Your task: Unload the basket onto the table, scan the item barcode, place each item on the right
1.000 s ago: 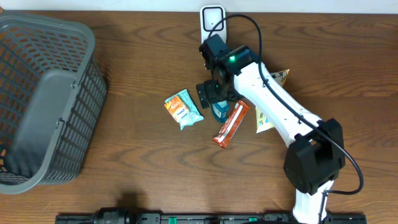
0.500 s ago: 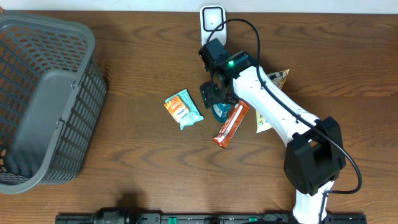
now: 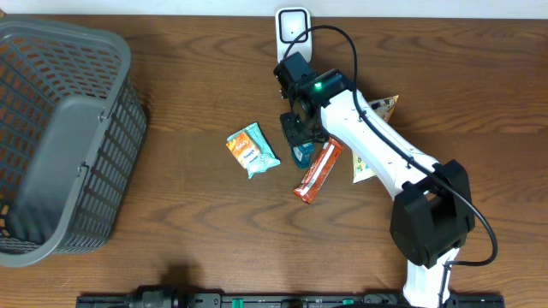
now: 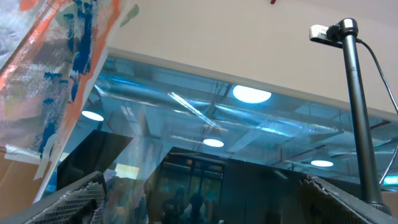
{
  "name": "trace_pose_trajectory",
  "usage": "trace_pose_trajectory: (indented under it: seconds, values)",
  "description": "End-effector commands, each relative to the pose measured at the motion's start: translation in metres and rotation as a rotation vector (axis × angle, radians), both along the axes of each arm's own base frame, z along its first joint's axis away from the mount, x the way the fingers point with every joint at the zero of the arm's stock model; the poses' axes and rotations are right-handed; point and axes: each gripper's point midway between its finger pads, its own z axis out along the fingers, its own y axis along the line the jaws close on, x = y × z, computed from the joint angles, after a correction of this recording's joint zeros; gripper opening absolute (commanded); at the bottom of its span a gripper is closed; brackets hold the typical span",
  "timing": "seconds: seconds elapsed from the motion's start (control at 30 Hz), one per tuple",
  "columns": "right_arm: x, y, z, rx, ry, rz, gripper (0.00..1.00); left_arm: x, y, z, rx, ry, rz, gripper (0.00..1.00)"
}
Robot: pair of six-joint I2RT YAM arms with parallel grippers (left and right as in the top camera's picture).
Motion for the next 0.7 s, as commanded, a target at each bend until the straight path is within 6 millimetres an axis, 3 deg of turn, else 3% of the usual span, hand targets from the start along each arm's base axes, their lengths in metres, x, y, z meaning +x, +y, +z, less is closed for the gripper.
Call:
trace_pose_trajectory:
  seconds: [0.0, 0.13, 0.27, 0.47, 0.67]
  values:
    - [-0.022, -0.005, -0.041, -0.021, 0.156, 0.024, 0.24, 0.003, 0.000, -0.001, 0.010, 0.006, 0.016, 0.98]
    - [-0.029, 0.014, -0.033, 0.117, 0.211, 0.143, 0.16, 0.003, 0.000, -0.001, 0.010, 0.007, 0.016, 0.98]
    - [-0.025, 0.023, -0.012, 0.228, 0.228, 0.175, 0.11, 0.006, 0.000, -0.003, 0.009, 0.021, 0.016, 0.98]
    - [-0.019, 0.028, 0.034, 0.438, 0.250, 0.233, 0.02, 0.007, 0.000, -0.004, 0.009, 0.029, 0.016, 0.98]
    - [-0.014, 0.023, 0.076, 0.741, 0.254, 0.325, 0.01, 0.006, 0.000, -0.003, 0.009, 0.023, 0.016, 0.98]
